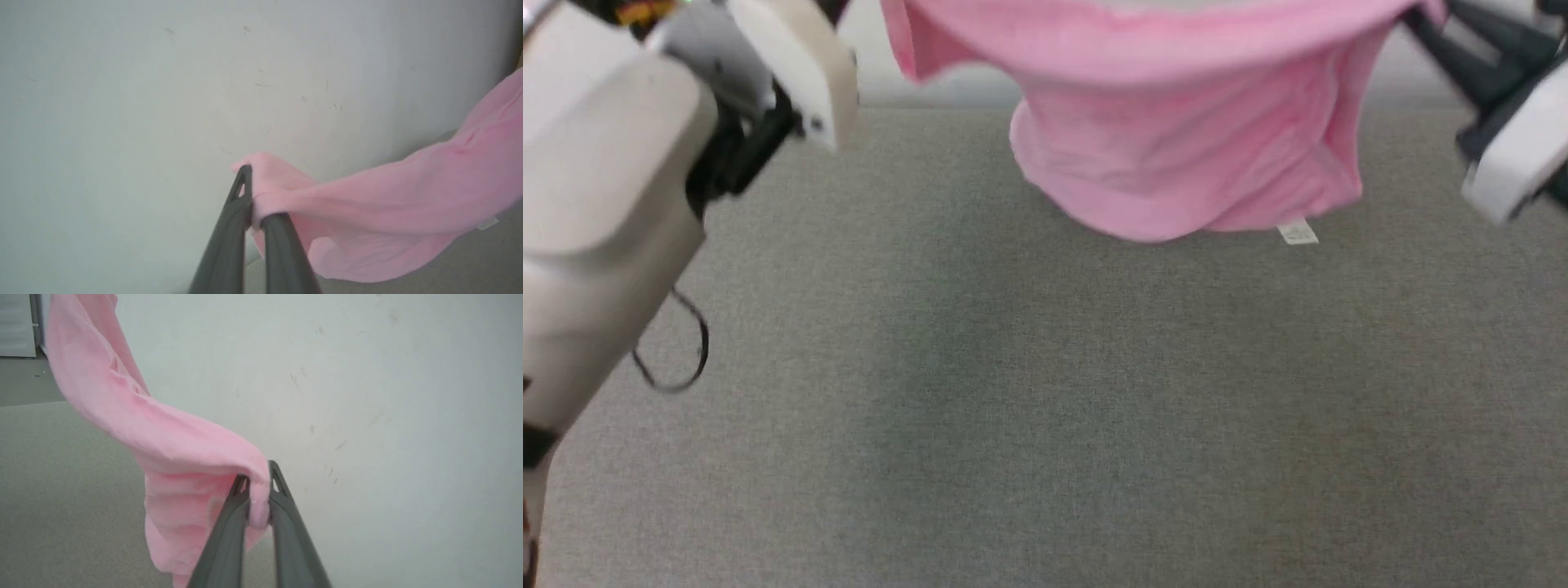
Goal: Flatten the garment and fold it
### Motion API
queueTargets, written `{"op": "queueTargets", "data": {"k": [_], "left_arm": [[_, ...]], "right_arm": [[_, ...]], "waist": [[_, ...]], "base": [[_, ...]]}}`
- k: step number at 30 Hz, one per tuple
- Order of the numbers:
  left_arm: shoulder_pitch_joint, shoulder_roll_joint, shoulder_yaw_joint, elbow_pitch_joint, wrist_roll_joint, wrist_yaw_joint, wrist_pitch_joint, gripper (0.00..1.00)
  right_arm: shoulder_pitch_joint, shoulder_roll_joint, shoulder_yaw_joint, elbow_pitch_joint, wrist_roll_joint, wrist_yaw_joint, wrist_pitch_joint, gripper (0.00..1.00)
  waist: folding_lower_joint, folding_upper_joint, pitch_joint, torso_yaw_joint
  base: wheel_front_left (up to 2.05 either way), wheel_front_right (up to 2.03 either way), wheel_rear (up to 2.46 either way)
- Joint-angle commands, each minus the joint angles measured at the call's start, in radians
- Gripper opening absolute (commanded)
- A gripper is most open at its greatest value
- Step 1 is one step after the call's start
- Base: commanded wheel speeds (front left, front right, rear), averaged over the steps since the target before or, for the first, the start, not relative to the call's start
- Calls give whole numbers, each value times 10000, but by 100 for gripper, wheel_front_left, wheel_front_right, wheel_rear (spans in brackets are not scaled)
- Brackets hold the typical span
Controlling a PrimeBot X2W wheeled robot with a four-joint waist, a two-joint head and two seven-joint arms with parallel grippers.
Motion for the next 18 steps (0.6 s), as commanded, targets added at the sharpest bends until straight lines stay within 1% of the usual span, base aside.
{"op": "queueTargets", "data": {"k": [1, 6, 10, 12, 18], "left_arm": [[-490, -370, 254, 310, -62, 180, -236, 0], [-1869, -1026, 640, 1147, 259, 470, -715, 0], [-3047, -1419, 960, 1720, 509, 692, -1118, 0], [-3638, -1535, 1169, 1973, 594, 801, -1361, 0], [-4924, -1754, 1644, 2542, 637, 875, -1876, 0]], "right_arm": [[-745, 205, -146, 347, -388, -9, 108, 0], [-2428, 548, -203, 1202, -693, -9, 341, 0], [-3971, 711, -134, 1682, -1079, -9, 387, 0], [-4689, 811, -206, 1985, -1209, -9, 349, 0], [-6386, 1085, -381, 2858, -1660, -9, -20, 0]], "waist": [[3, 0, 309, 9], [3, 0, 1222, 4], [3, 0, 2107, -54], [3, 0, 2537, -80], [3, 0, 3526, -112]], "base": [[0, 0, 0], [0, 0, 0], [0, 0, 0], [0, 0, 0], [0, 0, 0]]}}
